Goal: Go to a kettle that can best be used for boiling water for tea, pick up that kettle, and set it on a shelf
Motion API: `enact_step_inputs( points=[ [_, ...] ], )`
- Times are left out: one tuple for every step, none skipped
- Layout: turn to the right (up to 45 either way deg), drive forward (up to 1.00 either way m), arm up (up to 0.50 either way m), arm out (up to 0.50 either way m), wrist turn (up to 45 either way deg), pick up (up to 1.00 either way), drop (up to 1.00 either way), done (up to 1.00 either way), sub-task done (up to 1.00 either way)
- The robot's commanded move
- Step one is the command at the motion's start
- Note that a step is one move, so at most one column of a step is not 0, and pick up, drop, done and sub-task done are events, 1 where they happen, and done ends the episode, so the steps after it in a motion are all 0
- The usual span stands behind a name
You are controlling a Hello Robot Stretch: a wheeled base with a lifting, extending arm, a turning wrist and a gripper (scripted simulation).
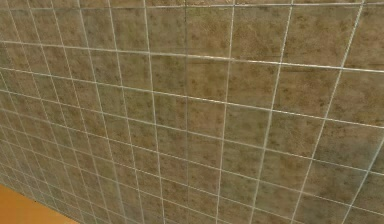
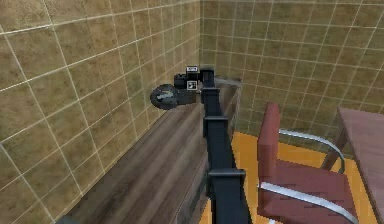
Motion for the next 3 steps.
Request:
enact_step_inputs(
  points=[
    [0.0, 0.00, 0.00, 0.00, 0.0, 0.00, 1.00, 0.00, 0.00],
    [0.0, 0.00, 0.10, 0.00, 0.0, 0.00, 0.00, 0.00, 0.00],
    [0.0, 0.00, 0.00, -0.08, 0.0, 0.00, 0.00, 0.00, 0.00]
  ],
)
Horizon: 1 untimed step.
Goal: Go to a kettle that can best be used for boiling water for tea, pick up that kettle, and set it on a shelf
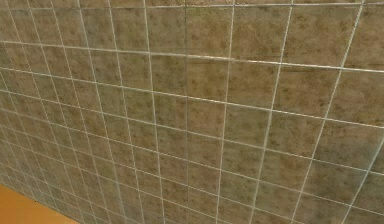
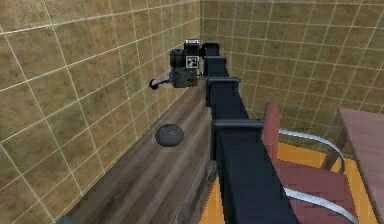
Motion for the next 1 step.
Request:
enact_step_inputs(
  points=[
    [0.0, 0.00, 0.00, 0.00, 0.0, 0.00, 0.00, 1.00, 0.00]
  ],
)
